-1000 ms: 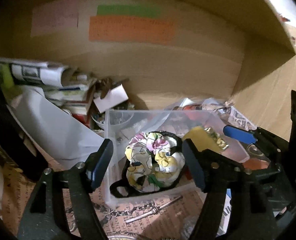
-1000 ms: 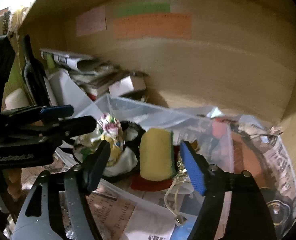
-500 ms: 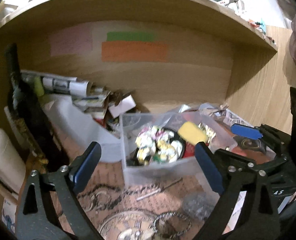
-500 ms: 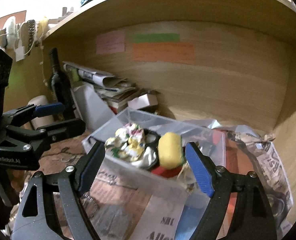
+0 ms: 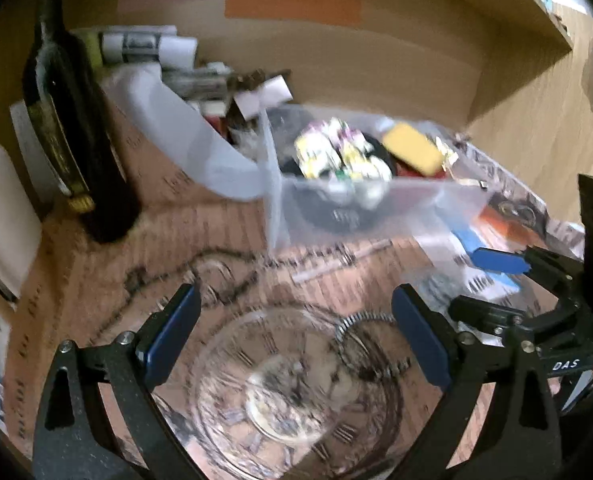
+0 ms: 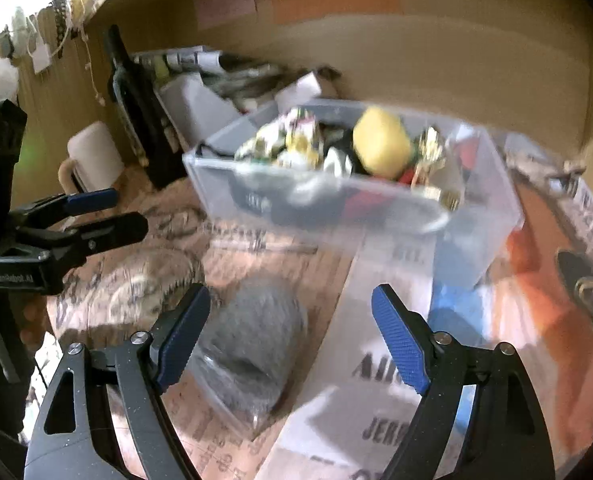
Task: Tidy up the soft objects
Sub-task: 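Grasp the beaded bracelet with the left gripper while the right gripper grasps the steel wool bag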
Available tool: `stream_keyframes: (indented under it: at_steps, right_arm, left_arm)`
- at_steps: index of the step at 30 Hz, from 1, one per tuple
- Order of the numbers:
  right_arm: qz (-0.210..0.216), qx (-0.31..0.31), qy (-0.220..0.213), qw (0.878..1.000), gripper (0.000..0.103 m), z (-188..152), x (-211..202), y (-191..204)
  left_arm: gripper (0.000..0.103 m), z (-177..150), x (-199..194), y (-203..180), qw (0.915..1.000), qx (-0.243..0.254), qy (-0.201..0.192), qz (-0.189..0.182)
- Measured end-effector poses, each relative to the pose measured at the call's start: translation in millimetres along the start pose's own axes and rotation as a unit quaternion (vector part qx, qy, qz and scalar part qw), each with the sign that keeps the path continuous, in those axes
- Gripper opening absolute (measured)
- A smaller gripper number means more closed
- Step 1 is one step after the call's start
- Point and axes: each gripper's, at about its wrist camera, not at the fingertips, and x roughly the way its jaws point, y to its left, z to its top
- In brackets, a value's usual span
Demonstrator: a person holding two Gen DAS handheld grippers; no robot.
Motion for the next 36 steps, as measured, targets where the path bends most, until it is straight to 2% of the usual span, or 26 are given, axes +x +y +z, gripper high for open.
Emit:
stream_keyframes:
  at_steps: [5, 10, 11, 14, 17, 20, 21, 23, 24, 26, 31, 32, 36]
  right_arm:
    - [0.015, -0.005, 0.027, 1.0, 0.078, -9.2, 6.8, 5.2]
    - [0.04, -0.018, 0.036, 0.998, 0.046, -14.7, 8.9, 9.3]
    - [0.047, -0.015, 0.034, 0.998, 0.033, -15.1, 7.7, 9.5]
    - [0.04, -0.015, 0.021, 0.999, 0.027, -17.2, 1.6, 10.0]
    - [0.024, -0.011, 0.006, 1.0, 0.024, -18.0, -8.0, 6.7]
    - [0.011, 0.007, -0.005, 1.0, 0.023, -18.4, -18.4, -5.5]
    - [0.006, 0.013, -0.01, 1.0, 0.023, -18.5, -22.4, -9.7]
    - [0.0, 0.022, -0.02, 1.0, 0.022, -18.8, -29.2, -16.7]
    - [-0.002, 0.025, -0.025, 0.999, 0.022, -18.6, -33.0, -20.0]
    - [-0.007, 0.028, -0.035, 0.999, 0.022, -17.3, -38.7, -24.2]
    - [-0.013, 0.029, -0.059, 0.998, 0.019, -11.6, -49.5, -29.6]
    - [-0.013, 0.028, -0.061, 0.998, 0.016, -10.7, -50.5, -30.4]
    - [-0.013, 0.022, -0.055, 0.998, 0.015, -9.7, -49.2, -30.3]
  left_arm:
    - [0.097, -15.0, 7.1, -13.1, 0.9996, 0.011, 0.019, -0.018]
    - [0.097, -24.3, 14.4, -24.4, 0.999, 0.018, 0.033, -0.023]
    - [0.097, -25.4, 16.2, -25.9, 0.9989, 0.02, 0.036, -0.022]
    - [0.097, -28.4, 24.0, -31.1, 0.9984, 0.019, 0.047, -0.023]
    - [0.097, -30.1, 32.8, -34.3, 0.998, 0.022, 0.056, -0.022]
    - [0.096, -31.9, 37.7, -39.4, 0.9984, 0.033, 0.045, -0.006]
    - [0.093, -32.5, 38.3, -41.1, 0.9985, 0.035, 0.041, -0.002]
    - [0.079, -32.2, 39.6, -43.1, 0.9984, 0.041, 0.038, 0.002]
    - [0.077, -31.8, 39.9, -44.1, 0.9984, 0.043, 0.038, 0.002]
    - [0.065, -30.8, 39.0, -46.9, 0.9982, 0.046, 0.037, -0.004]
    - [0.047, -26.5, 35.6, -55.6, 0.9977, 0.056, 0.034, -0.017]
    - [0.045, -25.1, 34.5, -57.1, 0.9977, 0.057, 0.033, -0.018]
    - [0.044, -17.9, 28.4, -57.3, 0.9981, 0.055, 0.019, -0.021]
